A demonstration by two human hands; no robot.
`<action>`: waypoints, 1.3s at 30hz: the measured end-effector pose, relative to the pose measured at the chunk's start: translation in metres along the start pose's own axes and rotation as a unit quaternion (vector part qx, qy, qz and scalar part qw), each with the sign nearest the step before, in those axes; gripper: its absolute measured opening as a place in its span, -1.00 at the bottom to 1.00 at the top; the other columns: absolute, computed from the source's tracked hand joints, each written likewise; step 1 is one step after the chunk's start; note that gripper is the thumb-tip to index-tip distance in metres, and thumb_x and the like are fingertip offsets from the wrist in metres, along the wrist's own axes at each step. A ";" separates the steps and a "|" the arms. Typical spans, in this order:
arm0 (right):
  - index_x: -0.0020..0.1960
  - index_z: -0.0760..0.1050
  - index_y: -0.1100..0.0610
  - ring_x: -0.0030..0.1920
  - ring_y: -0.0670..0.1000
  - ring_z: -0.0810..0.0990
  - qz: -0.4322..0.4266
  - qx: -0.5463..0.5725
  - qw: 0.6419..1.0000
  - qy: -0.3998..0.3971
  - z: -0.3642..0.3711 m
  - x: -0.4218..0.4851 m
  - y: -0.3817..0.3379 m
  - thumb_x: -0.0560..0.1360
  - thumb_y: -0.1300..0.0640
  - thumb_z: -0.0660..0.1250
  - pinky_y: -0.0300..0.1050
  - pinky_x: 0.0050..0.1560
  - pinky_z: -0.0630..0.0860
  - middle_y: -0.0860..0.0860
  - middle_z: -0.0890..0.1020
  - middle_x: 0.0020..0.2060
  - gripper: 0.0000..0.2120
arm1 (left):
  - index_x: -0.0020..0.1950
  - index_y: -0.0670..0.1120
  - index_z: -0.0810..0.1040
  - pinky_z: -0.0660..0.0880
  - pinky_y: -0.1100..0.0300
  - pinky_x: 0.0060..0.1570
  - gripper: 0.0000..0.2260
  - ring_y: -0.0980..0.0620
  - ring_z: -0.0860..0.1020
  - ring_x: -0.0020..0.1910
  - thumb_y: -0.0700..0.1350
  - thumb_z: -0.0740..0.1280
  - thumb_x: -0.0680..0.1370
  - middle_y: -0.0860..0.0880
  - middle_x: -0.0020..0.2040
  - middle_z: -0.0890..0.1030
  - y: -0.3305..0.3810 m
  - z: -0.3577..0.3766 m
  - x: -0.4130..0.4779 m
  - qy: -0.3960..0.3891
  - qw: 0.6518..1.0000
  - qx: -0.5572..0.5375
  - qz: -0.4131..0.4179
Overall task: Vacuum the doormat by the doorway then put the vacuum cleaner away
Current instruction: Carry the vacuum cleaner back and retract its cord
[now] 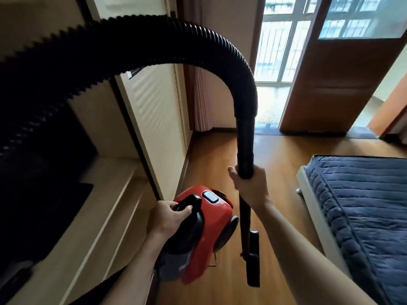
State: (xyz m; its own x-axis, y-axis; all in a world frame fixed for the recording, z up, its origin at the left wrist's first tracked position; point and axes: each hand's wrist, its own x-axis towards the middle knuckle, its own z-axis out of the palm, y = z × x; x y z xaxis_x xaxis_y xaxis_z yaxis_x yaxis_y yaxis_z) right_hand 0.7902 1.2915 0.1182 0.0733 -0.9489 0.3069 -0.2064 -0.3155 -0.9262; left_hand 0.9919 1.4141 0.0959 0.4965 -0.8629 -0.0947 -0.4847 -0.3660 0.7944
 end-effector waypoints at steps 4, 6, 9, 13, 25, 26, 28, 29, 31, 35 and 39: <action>-0.36 0.45 0.31 -0.51 0.11 0.47 0.023 0.010 0.999 0.031 0.002 0.050 0.025 0.47 0.15 0.48 0.01 -0.41 0.49 0.19 0.48 -0.52 -0.65 | -0.55 -0.05 0.49 0.32 0.27 -0.58 -0.60 0.19 0.47 -0.62 0.03 0.54 0.40 0.12 -0.63 0.48 0.013 0.021 0.063 -0.011 1.000 -0.013 -0.008; -0.37 0.44 0.31 -0.52 0.08 0.46 0.033 0.005 0.999 0.042 0.003 0.077 0.042 0.45 0.10 0.48 0.01 -0.41 0.48 0.20 0.48 -0.53 -0.63 | -0.51 -0.08 0.55 0.41 0.20 -0.51 -0.64 0.07 0.55 -0.55 0.06 0.55 0.38 0.09 -0.58 0.54 0.020 0.037 0.094 -0.010 1.000 -0.015 -0.015; -0.37 0.45 0.31 -0.50 0.20 0.51 0.032 -0.009 0.998 0.045 0.002 0.124 0.070 0.47 0.15 0.48 0.07 -0.39 0.53 0.25 0.52 -0.50 -0.64 | -0.51 -0.10 0.53 0.32 0.24 -0.51 -0.62 0.09 0.47 -0.57 0.05 0.55 0.38 0.10 -0.62 0.46 0.036 0.063 0.139 -0.001 1.000 -0.013 -0.028; -0.38 0.48 0.27 -0.46 0.27 0.55 0.024 -0.021 0.998 0.052 -0.006 0.205 0.113 0.49 0.19 0.49 0.13 -0.37 0.56 0.24 0.53 -0.49 -0.66 | -0.40 -0.13 0.64 0.47 0.14 -0.44 -0.70 -0.01 0.64 -0.41 0.07 0.55 0.37 -0.02 -0.46 0.64 0.073 0.104 0.206 -0.005 0.999 0.013 -0.031; -0.32 0.50 0.31 -0.42 0.32 0.54 0.038 0.002 0.999 0.035 -0.049 0.439 0.181 0.48 0.21 0.50 0.17 -0.34 0.55 0.29 0.52 -0.46 -0.70 | -0.34 -0.18 0.64 0.51 0.09 -0.38 -0.64 -0.05 0.65 -0.33 0.11 0.52 0.39 -0.09 -0.38 0.66 0.202 0.206 0.393 0.006 0.998 0.057 -0.034; -0.31 0.50 0.31 -0.42 0.33 0.53 0.041 0.005 0.999 0.035 -0.051 0.454 0.186 0.48 0.22 0.50 0.18 -0.33 0.55 0.31 0.52 -0.45 -0.71 | -0.33 -0.19 0.64 0.51 0.08 -0.39 -0.64 -0.06 0.65 -0.33 0.12 0.51 0.39 -0.10 -0.37 0.67 0.210 0.211 0.406 0.008 0.998 0.054 -0.033; -0.31 0.51 0.31 -0.41 0.33 0.53 0.038 -0.001 0.999 0.037 -0.052 0.483 0.194 0.48 0.23 0.51 0.19 -0.32 0.56 0.32 0.52 -0.45 -0.73 | -0.32 -0.18 0.65 0.53 0.07 -0.37 -0.64 -0.03 0.65 -0.33 0.12 0.52 0.39 -0.09 -0.36 0.67 0.224 0.221 0.433 0.009 0.998 0.051 -0.028; -0.31 0.51 0.30 -0.42 0.33 0.54 0.038 -0.006 0.999 0.037 -0.052 0.496 0.200 0.48 0.23 0.51 0.19 -0.32 0.56 0.31 0.53 -0.45 -0.73 | -0.32 -0.17 0.66 0.55 0.07 -0.35 -0.65 -0.01 0.65 -0.34 0.12 0.52 0.40 -0.07 -0.37 0.68 0.229 0.226 0.446 0.008 0.998 0.052 -0.025; -0.31 0.52 0.29 -0.42 0.33 0.54 0.043 -0.015 0.998 0.040 -0.053 0.524 0.214 0.47 0.21 0.51 0.21 -0.33 0.58 0.28 0.54 -0.45 -0.73 | -0.33 -0.14 0.67 0.57 0.09 -0.34 -0.67 0.04 0.65 -0.36 0.12 0.52 0.40 -0.03 -0.39 0.67 0.237 0.237 0.474 0.003 0.998 0.053 -0.018; -0.32 0.52 0.25 -0.47 0.24 0.50 0.065 -0.029 0.996 0.055 -0.054 0.583 0.241 0.46 0.13 0.52 0.14 -0.35 0.56 0.21 0.53 -0.49 -0.70 | -0.43 -0.06 0.62 0.47 0.23 -0.48 -0.67 0.14 0.59 -0.44 0.14 0.52 0.39 0.08 -0.49 0.60 0.248 0.261 0.532 -0.008 0.998 0.059 -0.008; -0.35 0.51 0.22 -0.54 0.03 0.48 0.083 -0.018 0.994 0.063 -0.046 0.648 0.263 0.48 0.18 0.51 0.05 -0.36 0.52 0.04 0.51 -0.55 -0.71 | -0.39 -0.04 0.65 0.56 0.17 -0.42 -0.69 0.15 0.61 -0.41 0.17 0.51 0.38 0.09 -0.46 0.63 0.254 0.286 0.606 -0.025 0.998 0.055 -0.007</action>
State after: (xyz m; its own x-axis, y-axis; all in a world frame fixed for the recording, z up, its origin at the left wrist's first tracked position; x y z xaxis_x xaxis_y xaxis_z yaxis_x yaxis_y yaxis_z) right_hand 0.7382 0.5937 0.0839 -0.0873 -0.9802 0.1775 -0.2402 -0.1522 -0.9587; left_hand 0.9637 0.6990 0.0692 0.4690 -0.8726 -0.1366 -0.5554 -0.4116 0.7226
